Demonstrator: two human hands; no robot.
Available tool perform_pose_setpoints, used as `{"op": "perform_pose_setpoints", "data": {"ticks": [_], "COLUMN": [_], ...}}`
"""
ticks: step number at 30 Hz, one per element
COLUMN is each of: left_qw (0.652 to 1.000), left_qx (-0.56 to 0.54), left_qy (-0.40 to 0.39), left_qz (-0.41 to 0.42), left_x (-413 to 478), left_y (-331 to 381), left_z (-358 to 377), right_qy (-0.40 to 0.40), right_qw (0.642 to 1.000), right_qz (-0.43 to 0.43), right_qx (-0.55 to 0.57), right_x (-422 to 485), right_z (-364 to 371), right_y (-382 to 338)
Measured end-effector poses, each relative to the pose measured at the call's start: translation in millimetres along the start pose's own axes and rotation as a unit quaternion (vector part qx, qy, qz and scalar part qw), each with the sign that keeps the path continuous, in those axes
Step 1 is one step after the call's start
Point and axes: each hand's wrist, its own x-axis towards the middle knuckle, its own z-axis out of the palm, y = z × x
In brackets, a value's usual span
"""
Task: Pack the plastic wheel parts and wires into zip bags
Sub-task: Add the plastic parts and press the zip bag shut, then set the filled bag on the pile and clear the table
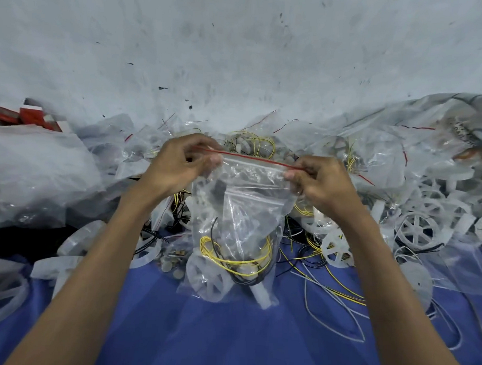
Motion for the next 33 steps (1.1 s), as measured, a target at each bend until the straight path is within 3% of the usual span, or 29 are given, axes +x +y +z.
{"op": "perform_pose_setpoints", "data": {"ticks": [4,7,9,11,14,16,18,21,24,28,31,33], "left_qw": [0.979,0.953,0.967,0.971,0.954,0.929,0.908,0.879,0.899,0.953,0.979,0.976], "left_qx": [-0.019,-0.037,-0.083,-0.154,-0.221,-0.268,-0.315,-0.382,-0.339,-0.183,-0.071,0.108], "left_qy": [-0.169,-0.269,-0.216,-0.119,-0.044,-0.006,-0.012,-0.097,-0.134,-0.122,-0.022,0.082], "left_qz": [-0.112,-0.136,-0.109,-0.14,-0.198,-0.254,-0.276,-0.27,-0.242,-0.21,-0.191,-0.17], "left_x": [-4,-9,-12,-14,-16,-18,-19,-20,-13,-2,6,10], "left_y": [-10,-26,-34,-40,-50,-49,-46,-41,-43,-42,-44,-57], "left_z": [9,27,45,60,72,78,79,69,49,1,-42,-68], "right_qy": [0.115,0.136,0.101,0.035,-0.091,-0.111,-0.105,-0.098,-0.062,0.095,0.263,0.331], "right_qw": [0.993,0.988,0.988,0.991,0.992,0.988,0.986,0.988,0.993,0.97,0.957,0.927], "right_qz": [-0.002,0.058,0.101,0.097,0.074,0.097,0.105,0.081,0.062,0.143,0.117,0.149], "right_qx": [-0.04,0.052,0.068,0.08,0.044,0.055,0.078,0.083,0.085,0.17,0.022,-0.093], "right_x": [3,1,-12,-36,-68,-66,-54,-39,-27,17,68,96], "right_z": [7,23,38,57,78,78,69,62,55,16,-33,-65], "right_y": [2,0,-3,-6,-12,-10,-8,-4,7,28,46,66]}}
